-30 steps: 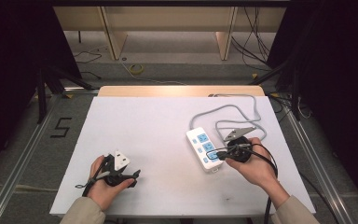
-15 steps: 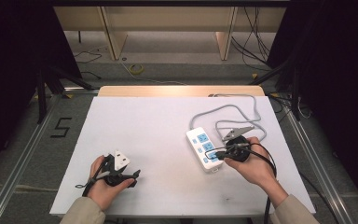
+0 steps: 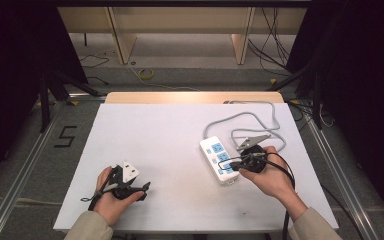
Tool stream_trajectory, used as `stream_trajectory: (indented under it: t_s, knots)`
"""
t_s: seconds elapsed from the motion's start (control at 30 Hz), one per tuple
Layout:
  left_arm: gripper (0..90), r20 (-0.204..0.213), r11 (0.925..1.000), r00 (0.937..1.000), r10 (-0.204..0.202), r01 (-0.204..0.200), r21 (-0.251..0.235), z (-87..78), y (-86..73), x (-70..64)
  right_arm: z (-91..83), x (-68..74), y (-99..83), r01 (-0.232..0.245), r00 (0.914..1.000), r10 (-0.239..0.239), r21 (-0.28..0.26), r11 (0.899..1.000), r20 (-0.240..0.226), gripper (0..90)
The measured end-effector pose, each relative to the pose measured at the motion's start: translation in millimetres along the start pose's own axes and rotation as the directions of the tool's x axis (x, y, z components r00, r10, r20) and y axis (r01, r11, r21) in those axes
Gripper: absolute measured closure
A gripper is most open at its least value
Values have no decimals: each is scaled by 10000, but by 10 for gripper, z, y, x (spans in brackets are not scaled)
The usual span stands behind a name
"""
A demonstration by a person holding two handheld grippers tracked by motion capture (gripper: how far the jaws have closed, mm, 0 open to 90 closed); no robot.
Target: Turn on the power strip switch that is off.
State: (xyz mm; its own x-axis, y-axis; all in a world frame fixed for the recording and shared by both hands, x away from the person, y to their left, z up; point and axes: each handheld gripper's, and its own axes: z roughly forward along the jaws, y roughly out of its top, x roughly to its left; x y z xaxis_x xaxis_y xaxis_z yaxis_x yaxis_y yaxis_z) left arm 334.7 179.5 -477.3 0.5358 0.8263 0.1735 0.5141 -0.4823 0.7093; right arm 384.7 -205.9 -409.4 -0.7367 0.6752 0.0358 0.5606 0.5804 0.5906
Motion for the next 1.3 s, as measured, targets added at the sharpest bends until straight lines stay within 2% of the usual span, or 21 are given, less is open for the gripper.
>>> stream_trajectory:
  t_s: [1.3]
  knots:
    - [193,-38,10000,10000,17,-17,-18,-4,3,0,91,16,82,59,9999,-56,325,9995,-116,900]
